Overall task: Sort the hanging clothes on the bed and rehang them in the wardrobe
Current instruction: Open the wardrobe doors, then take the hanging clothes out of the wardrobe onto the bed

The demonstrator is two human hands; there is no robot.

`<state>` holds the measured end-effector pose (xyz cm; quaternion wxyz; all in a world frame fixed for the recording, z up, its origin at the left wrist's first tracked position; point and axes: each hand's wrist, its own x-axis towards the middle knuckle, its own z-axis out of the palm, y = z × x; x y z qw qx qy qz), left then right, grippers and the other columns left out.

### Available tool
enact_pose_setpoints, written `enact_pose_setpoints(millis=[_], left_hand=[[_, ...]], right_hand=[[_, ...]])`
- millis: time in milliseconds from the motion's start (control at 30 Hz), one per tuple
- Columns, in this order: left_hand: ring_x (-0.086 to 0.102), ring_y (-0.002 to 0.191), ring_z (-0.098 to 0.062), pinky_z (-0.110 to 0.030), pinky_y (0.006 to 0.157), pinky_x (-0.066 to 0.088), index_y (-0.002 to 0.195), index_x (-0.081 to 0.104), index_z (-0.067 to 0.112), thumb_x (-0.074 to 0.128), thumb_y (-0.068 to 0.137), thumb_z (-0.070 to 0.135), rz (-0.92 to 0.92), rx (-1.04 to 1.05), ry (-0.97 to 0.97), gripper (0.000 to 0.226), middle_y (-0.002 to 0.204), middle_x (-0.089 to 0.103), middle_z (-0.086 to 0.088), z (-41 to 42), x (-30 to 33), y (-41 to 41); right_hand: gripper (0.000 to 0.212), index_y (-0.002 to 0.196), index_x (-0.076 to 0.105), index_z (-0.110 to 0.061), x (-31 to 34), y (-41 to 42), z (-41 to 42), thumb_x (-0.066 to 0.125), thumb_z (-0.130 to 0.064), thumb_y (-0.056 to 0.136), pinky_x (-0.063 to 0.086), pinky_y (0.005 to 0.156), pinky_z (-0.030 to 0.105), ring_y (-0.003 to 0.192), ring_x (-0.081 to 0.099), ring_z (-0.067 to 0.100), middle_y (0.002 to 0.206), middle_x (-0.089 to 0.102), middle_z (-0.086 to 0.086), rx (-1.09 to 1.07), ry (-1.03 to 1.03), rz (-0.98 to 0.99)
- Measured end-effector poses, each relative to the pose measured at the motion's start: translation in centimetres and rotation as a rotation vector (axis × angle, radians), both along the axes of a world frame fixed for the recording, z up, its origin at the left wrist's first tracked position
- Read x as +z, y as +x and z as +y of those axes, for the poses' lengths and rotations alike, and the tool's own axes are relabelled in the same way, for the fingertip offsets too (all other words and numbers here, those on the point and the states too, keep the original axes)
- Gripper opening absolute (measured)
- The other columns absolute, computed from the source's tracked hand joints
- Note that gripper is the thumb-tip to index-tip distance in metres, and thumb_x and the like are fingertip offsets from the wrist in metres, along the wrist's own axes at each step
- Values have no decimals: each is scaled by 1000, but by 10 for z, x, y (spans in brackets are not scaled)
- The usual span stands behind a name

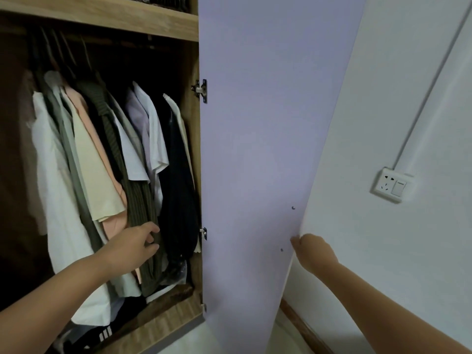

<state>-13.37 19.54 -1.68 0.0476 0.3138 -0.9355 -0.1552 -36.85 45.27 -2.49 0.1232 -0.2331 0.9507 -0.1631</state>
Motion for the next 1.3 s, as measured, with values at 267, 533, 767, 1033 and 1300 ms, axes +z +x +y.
enact_pose_setpoints(millis=[267, 533, 767, 1033, 1300], left_hand=[[55, 100, -14, -20, 80, 41, 121, 54, 13, 53, 93, 20, 44, -4, -27, 29, 112, 58, -1, -21, 19, 41], [57, 97, -11, -19, 81, 44, 113, 62, 18, 52, 93, 24, 77, 86, -53, 23, 112, 63, 1, -62, 50, 109], [58, 103, -14, -22, 87, 46, 120, 59, 16, 51, 94, 24, 145, 169, -97, 28, 117, 62, -1, -91, 79, 157], [58, 102, -14, -26, 88, 49, 119, 59, 15, 50, 94, 22, 243, 262, -80, 28, 116, 62, -2, -128, 94, 185], [59, 96, -13, -24, 82, 49, 115, 60, 18, 52, 93, 25, 279, 344, -54, 25, 109, 63, 0, -177, 93, 183]], right_hand=[[11, 83, 49, -12, 20, 49, -53, 44, -16, 92, 40, 75, 27, 85, 47, 21, 93, 51, 7, 232, 210, -29], [25, 99, 64, 1, 56, 134, -128, 41, -8, 92, 47, 65, 26, 78, 54, 19, 89, 59, 10, 414, -118, -73], [24, 95, 65, 6, 75, 194, -197, 46, -8, 92, 52, 82, 39, 78, 58, 21, 96, 67, 18, 534, -366, -85], [22, 80, 60, -20, 95, 235, -268, 48, -4, 90, 49, 73, 28, 77, 58, 19, 91, 66, 12, 583, -619, -192], [27, 110, 64, -11, 106, 236, -342, 43, -5, 93, 48, 74, 25, 87, 57, 15, 107, 66, 9, 622, -729, -186]])
